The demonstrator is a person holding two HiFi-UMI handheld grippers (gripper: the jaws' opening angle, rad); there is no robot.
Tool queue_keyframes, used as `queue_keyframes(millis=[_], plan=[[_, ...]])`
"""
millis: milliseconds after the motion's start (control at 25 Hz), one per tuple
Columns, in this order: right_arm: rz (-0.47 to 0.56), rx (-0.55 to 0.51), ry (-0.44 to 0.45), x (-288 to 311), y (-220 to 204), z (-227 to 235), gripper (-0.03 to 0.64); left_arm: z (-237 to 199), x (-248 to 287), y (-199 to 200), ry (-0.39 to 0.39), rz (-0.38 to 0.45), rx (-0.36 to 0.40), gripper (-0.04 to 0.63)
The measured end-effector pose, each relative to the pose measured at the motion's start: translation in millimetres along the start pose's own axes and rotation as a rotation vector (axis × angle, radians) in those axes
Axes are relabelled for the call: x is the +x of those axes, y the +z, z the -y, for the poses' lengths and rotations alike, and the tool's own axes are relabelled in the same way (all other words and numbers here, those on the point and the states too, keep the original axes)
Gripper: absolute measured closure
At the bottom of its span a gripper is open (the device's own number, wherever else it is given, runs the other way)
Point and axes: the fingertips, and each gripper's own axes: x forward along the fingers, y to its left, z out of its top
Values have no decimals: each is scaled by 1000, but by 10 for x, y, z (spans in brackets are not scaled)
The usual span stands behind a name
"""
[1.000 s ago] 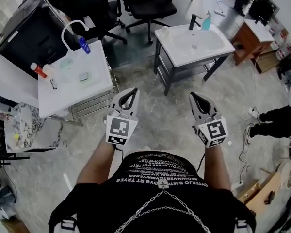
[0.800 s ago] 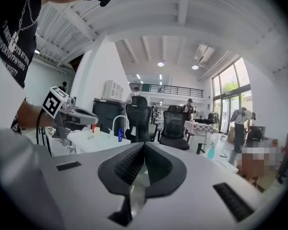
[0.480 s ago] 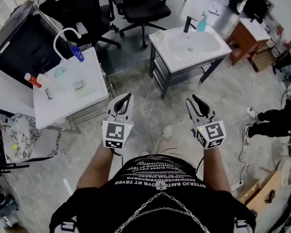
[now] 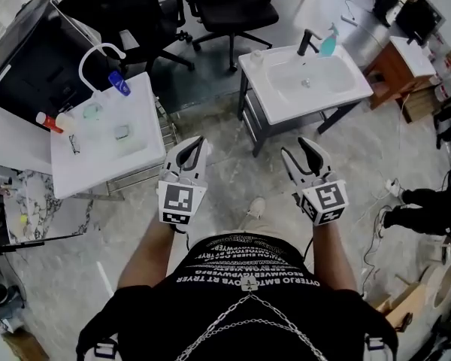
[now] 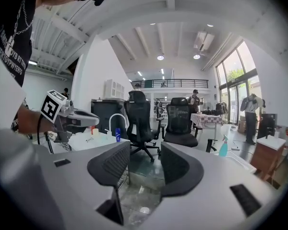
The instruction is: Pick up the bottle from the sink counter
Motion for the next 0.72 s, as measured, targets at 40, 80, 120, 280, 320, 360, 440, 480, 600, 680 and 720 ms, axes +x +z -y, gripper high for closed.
queue_keyframes(millis=[40, 80, 120, 280, 320, 360, 440, 480, 600, 680, 720], plan=[[0, 3, 8, 60, 10, 63, 423, 12, 94, 46, -2, -1, 4, 591], [0, 5, 18, 119, 21, 126, 423, 22, 189, 90, -1, -1, 3, 590], [0, 5, 28, 177, 29, 195, 422, 31, 284, 126, 2, -1, -1, 591], [-8, -3, 60, 369, 41, 513, 411, 36, 651, 204, 25, -17, -32, 591], [-7, -8, 68, 410, 55, 596, 411, 22, 740, 232, 32, -16, -42, 589], [-6, -15, 74, 451, 73, 689, 410, 2, 830, 271, 41, -12, -48, 590], [0, -22, 79, 524, 113, 904, 407, -30, 1020, 366, 59, 1, -56, 590], [4, -22, 80, 552, 133, 1018, 405, -35, 1119, 409, 63, 7, -65, 591], [10, -22, 81, 635, 152, 1329, 403, -3, 1409, 568, 60, 34, -104, 589], [8, -22, 91, 691, 130, 1488, 403, 30, 1576, 661, 64, 49, -96, 591], [3, -21, 97, 715, 114, 1553, 403, 46, 1648, 679, 67, 49, -89, 591]])
